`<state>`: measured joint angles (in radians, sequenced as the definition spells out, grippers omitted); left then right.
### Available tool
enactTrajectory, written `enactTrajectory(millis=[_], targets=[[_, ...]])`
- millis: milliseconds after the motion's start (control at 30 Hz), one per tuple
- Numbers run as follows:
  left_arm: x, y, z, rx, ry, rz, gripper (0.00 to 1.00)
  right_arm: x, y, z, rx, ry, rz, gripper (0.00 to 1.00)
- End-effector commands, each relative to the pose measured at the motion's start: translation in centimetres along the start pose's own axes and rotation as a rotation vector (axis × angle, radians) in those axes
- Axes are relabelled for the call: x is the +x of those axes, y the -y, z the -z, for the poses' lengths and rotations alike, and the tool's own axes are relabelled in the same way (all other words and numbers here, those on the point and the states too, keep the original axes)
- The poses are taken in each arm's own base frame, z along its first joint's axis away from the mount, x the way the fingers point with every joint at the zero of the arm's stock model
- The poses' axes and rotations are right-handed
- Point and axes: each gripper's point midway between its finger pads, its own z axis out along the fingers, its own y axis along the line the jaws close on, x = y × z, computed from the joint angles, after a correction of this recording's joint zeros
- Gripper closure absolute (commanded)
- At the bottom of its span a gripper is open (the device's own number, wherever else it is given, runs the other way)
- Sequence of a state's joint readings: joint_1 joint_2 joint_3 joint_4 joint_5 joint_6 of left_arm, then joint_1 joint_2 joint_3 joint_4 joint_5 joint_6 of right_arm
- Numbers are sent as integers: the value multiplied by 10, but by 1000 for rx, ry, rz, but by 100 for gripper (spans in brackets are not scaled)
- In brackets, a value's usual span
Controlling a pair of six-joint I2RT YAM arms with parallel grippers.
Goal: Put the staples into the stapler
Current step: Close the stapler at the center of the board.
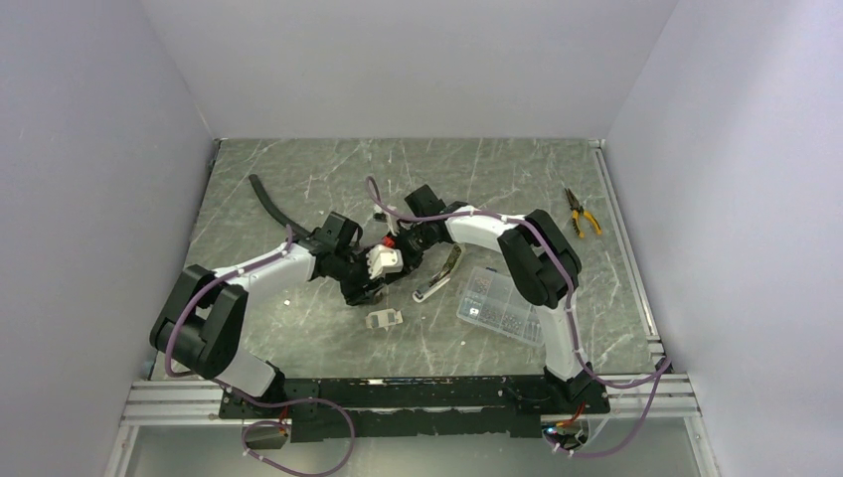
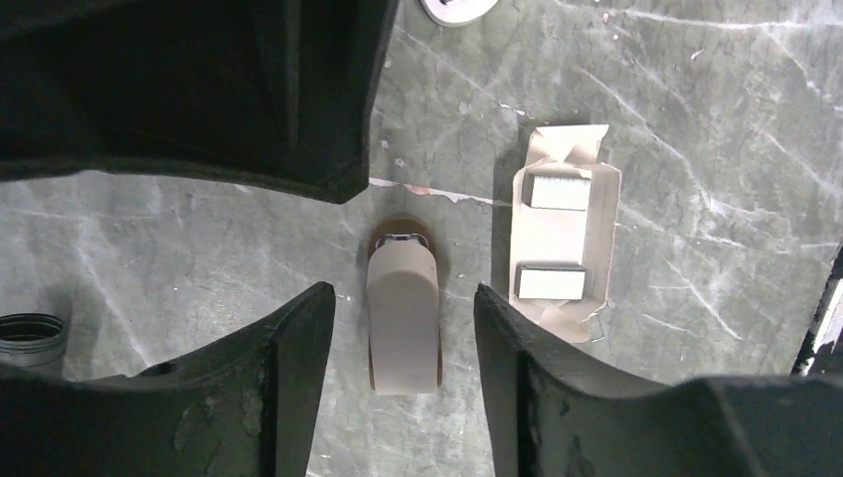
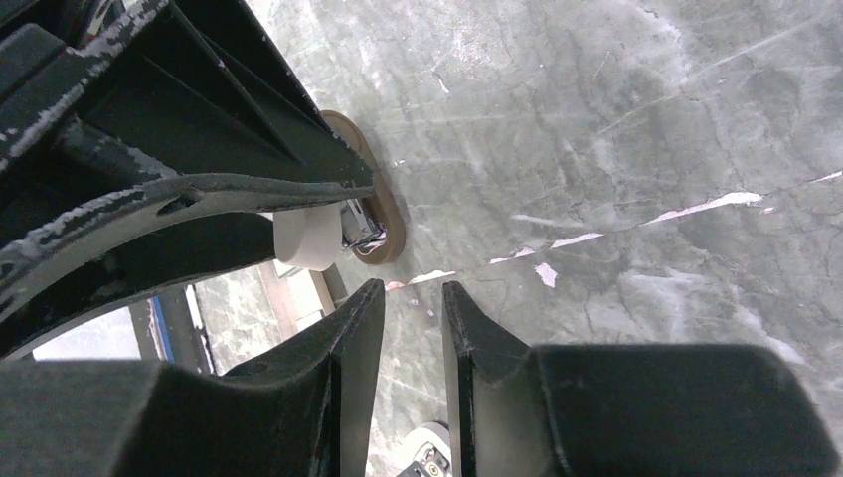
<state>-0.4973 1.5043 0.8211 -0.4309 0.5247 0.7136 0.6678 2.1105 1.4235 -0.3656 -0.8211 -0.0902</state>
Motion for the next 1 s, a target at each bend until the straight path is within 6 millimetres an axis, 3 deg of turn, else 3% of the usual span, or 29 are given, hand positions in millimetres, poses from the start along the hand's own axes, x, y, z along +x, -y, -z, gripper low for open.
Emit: enactTrajectory(millis=[0,133,267,367,600,967], targets=[[-21,-6,9,-17,41,-7,36,-21,-14,15,-16,51,77,68],[-11,-2,12,-33,19,-21,24,-22,-13,18,-9,53,81,68],[13,-3,13,-79,-34,-37,19,-23,-13,24,0,63,84,69],[19,-5,15,-101,-34,-28,18,-23,-11,25,2,66,81,69],[33,-18,11,-135,-59,-12,18,-21,-14,25,-7,64,79,70],[46,-26,-3,-131,-82,-14,30,-26,-13,34,17,91,95,69]])
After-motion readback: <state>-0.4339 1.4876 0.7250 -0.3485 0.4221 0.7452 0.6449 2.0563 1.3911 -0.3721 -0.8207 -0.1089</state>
